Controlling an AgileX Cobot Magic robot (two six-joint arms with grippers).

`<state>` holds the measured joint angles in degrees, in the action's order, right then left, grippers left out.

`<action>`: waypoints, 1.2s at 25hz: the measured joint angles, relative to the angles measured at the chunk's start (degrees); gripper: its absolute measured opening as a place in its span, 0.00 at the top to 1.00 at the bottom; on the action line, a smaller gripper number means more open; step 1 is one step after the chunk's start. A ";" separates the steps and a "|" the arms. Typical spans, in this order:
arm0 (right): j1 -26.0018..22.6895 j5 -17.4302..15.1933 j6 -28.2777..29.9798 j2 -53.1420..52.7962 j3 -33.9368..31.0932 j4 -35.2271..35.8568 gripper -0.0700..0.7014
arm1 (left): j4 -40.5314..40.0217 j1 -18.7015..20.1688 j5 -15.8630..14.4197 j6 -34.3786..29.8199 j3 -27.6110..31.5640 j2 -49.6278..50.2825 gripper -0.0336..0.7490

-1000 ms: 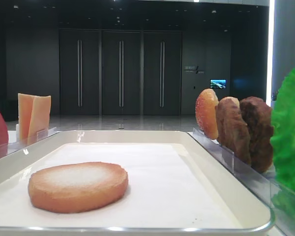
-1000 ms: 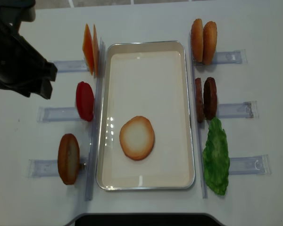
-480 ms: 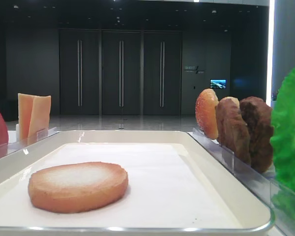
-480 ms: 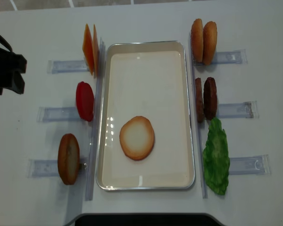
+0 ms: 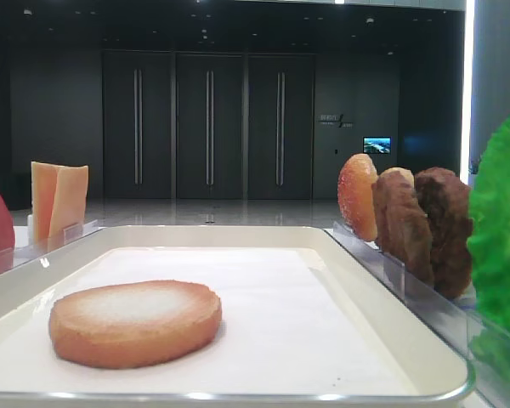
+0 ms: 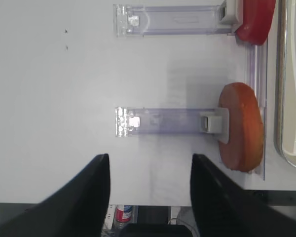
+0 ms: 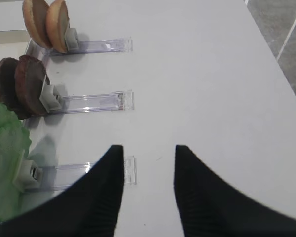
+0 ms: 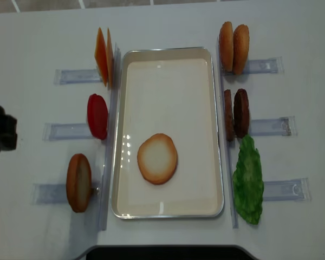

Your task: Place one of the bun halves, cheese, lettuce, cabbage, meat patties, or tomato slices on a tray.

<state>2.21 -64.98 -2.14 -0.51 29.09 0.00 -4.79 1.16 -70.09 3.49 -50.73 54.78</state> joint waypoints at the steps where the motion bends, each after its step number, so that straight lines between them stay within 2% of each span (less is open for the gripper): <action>1: 0.00 0.00 0.00 0.00 0.00 0.00 0.59 | 0.00 0.00 -0.01 0.29 1.35 -2.30 0.45; 6: 0.00 0.00 0.00 0.00 0.00 0.00 0.59 | 0.00 0.00 -0.24 1.47 9.03 -16.26 0.45; 11: 0.00 0.00 0.00 0.00 0.00 0.00 0.59 | 0.00 0.00 1.34 1.54 16.55 -28.10 0.45; 14: 0.00 0.00 0.00 0.00 0.00 0.00 0.59 | 0.00 0.00 2.79 1.54 19.79 -34.40 0.47; 17: 0.00 0.00 0.00 0.00 0.00 0.00 0.59 | -0.22 0.00 5.46 1.54 22.23 -40.51 0.49; 20: 0.00 0.00 0.00 0.00 0.00 0.00 0.59 | -0.75 0.00 6.54 1.54 22.97 -45.27 0.52; 30: 0.00 0.00 0.00 0.00 0.00 0.00 0.59 | -0.84 0.00 6.57 1.54 23.31 -55.59 0.53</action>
<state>2.21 -64.98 -2.14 -0.51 29.09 0.00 -5.63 1.16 -63.52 5.03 -27.42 -0.81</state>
